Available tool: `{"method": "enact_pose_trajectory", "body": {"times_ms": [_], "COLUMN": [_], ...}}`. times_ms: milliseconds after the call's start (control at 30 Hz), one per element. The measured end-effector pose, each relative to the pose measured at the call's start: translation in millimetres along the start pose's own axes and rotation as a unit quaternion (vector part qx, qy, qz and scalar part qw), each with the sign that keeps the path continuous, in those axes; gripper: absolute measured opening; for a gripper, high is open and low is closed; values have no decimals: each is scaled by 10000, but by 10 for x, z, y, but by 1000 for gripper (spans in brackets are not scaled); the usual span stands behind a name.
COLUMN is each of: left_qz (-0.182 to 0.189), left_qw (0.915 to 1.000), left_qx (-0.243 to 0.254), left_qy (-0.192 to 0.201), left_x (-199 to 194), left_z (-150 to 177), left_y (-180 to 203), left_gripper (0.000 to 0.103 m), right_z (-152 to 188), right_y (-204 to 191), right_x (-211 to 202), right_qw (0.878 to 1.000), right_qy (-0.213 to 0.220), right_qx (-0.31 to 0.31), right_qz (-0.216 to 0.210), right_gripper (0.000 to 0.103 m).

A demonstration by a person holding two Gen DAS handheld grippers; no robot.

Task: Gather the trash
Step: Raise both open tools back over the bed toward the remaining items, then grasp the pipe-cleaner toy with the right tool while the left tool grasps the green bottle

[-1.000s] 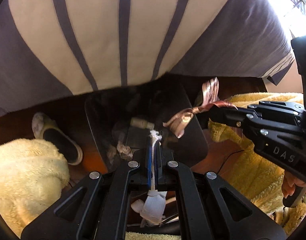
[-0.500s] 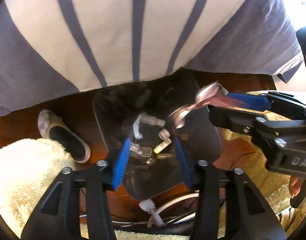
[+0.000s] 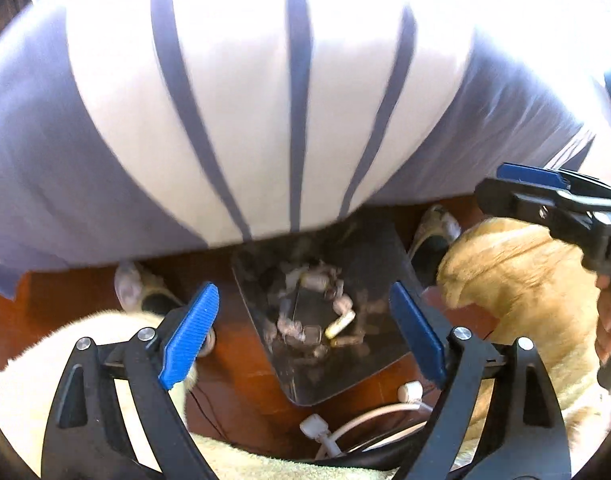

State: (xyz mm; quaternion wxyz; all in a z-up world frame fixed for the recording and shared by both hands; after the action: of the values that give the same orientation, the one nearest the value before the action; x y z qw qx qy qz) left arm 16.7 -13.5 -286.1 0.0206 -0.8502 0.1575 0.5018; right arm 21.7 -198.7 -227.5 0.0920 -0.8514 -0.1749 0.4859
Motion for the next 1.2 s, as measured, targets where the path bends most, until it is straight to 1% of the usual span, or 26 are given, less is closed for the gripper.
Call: {"method": "enact_pose_trajectory", "body": {"times_ms": [33,67,133,233,300,400,533,667,833,900,933,967,1100,1200], "left_qz": [16,20,16,-57,-75,-161,-215,-332,-485,-518,-523,-541,-537,-512], "left_qw": [9999,9995,9983,9958,9940,9917,9894,9874,9857,9854,9853,9851,9846,9845], "left_qx": [45,81,100,129,129,133,115,120,204,234,249,267,372,400], "left_qy": [155,297,570,909,1085,1266,1430,1540,1602,1608,1608,1611,1622,1628], "left_x": [-113,-213,-406,-594,-666,-706,-686,-622,-497,-422,-399,-375,-286,-226], "left_z": [-85,-173,-377,-648,-844,-1123,-1493,-1801,-2176,-2321,-2364,-2410,-2543,-2605], "left_y": [14,15,-2,-43,-68,-116,-209,-298,-392,-420,-428,-437,-448,-462], "left_gripper": [86,87,89,90,90,90,90,90,92,92,92,92,92,92], "right_z": [-73,-154,-355,-663,-833,-1079,-1343,-1556,-1976,-2162,-2256,-2316,-2578,-2707], "right_y": [-3,0,22,71,128,227,323,345,304,272,251,225,139,105], "right_x": [-93,-199,-443,-720,-797,-807,-671,-559,-290,-144,-63,-10,271,447], "right_qw": [9999,9995,9972,9920,9897,9872,9854,9854,9853,9864,9869,9872,9913,9936], "right_qy": [147,315,735,1215,1373,1489,1517,1473,1481,1445,1418,1403,1244,1117], "right_qx": [-22,-46,-87,-170,-204,-234,-309,-399,-425,-399,-387,-379,-228,-77], "right_qz": [11,46,143,279,365,523,705,751,741,671,670,650,358,162], "right_gripper": [73,78,83,83,83,83,83,83,83,80,73,68,53,48]}}
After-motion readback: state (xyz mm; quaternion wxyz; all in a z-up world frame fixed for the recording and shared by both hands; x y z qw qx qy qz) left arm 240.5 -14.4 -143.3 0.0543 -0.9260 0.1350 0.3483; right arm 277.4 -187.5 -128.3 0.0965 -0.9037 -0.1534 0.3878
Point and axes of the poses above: each gripper's, at about its wrist camera, not at the fingertips, and x roughly the way its jaws point, y to its right, z to its underside, the point moved 4 cm from there along x, roughly the way its jaws point, and after that the axes turned 7 degrees about y, right-handed, at the moved point
